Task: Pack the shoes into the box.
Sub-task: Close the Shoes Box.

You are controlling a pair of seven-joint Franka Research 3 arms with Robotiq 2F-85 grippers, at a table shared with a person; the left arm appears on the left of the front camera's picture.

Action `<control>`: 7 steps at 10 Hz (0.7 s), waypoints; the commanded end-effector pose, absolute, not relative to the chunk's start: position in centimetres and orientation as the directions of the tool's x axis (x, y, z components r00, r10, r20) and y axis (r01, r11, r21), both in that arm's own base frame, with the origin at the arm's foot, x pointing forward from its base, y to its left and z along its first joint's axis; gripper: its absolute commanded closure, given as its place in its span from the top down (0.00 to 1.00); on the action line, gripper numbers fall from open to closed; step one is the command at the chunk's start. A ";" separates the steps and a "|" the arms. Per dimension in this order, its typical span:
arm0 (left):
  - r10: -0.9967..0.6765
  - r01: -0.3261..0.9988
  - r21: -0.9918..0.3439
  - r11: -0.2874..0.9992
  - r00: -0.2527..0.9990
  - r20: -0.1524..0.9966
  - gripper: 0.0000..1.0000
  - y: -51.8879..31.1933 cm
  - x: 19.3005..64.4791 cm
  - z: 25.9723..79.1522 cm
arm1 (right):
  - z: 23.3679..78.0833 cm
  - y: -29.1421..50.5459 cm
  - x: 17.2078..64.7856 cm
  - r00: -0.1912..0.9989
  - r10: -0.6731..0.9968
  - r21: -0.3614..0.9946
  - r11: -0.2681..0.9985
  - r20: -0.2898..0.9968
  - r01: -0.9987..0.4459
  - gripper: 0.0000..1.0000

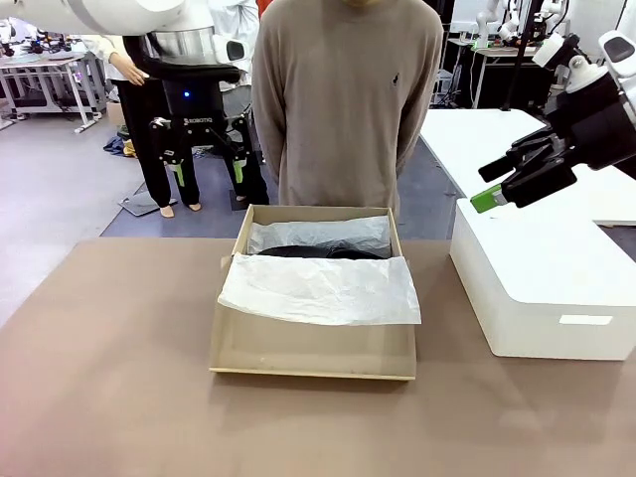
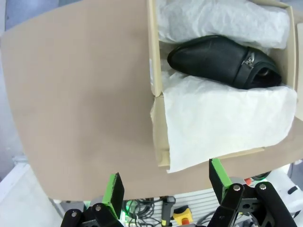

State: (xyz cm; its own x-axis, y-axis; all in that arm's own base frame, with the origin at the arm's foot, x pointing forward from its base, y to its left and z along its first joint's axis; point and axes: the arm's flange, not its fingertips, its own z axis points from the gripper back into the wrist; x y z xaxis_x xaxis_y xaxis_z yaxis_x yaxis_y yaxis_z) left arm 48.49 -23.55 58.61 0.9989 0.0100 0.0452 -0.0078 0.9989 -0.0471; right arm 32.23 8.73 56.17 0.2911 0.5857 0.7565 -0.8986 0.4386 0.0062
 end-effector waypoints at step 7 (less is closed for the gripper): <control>0.007 -0.005 -0.048 0.999 0.999 0.042 0.94 -24.2 48.6 58.5 | 56.2 8.7 32.7 0.265 0.575 0.001 0.417 0.774 -0.909 1.00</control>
State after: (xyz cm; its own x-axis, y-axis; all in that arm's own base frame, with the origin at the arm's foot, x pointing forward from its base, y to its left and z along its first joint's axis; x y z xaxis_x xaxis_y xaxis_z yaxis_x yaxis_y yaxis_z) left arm 48.59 -24.20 58.53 0.9991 0.0065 0.0430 -0.0044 0.9988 -0.0487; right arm 32.23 8.73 56.17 0.2911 0.5857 0.7565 -0.8986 0.4386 0.0062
